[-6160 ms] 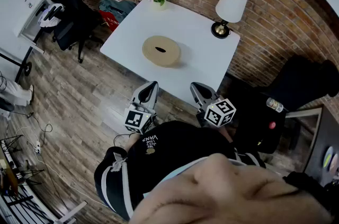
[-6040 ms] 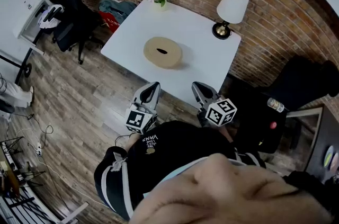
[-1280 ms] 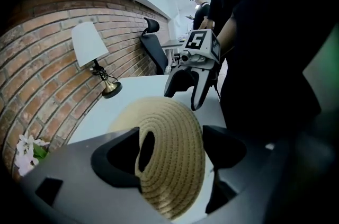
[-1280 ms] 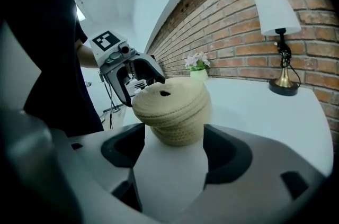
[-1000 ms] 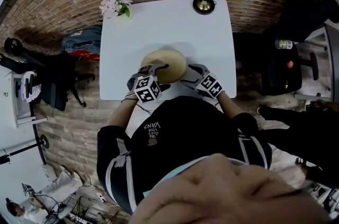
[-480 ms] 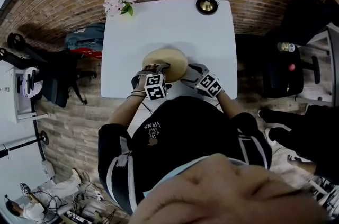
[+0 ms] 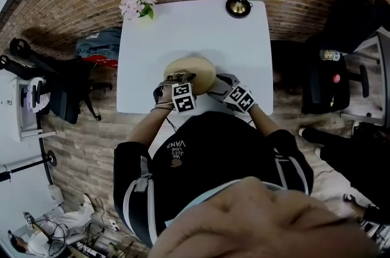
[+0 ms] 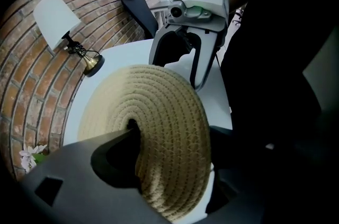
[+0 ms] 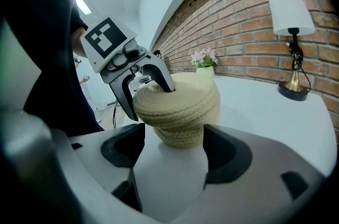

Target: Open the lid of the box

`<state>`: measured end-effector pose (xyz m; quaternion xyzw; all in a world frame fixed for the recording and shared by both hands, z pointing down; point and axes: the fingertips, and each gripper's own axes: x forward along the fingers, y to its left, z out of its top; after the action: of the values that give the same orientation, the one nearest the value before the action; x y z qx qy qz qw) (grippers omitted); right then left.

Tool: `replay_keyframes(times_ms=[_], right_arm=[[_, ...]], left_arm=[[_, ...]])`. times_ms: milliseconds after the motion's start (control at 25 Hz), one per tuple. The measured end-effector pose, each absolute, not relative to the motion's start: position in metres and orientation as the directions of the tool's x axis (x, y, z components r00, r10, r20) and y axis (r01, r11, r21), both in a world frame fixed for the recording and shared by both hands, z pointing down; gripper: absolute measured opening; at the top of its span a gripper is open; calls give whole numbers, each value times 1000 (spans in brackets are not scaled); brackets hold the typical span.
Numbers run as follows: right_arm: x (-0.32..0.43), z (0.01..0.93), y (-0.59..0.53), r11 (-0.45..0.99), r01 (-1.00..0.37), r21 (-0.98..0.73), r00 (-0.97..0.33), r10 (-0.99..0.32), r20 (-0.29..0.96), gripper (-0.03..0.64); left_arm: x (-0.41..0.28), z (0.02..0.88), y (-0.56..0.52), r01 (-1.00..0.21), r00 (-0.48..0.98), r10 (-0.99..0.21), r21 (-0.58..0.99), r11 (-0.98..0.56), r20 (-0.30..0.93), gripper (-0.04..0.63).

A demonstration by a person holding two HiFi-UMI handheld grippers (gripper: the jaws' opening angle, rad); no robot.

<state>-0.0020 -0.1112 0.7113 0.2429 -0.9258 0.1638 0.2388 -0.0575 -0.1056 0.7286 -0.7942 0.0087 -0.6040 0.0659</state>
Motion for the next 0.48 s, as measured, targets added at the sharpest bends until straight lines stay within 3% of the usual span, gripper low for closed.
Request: replay_keyframes(times_ms=[480], right_arm=[[-5,715,-111,829,-532,-171,-756,-374,537,316]], left_arm=[[-55,739,-105,60,288,-72,-93,-994,955,370]])
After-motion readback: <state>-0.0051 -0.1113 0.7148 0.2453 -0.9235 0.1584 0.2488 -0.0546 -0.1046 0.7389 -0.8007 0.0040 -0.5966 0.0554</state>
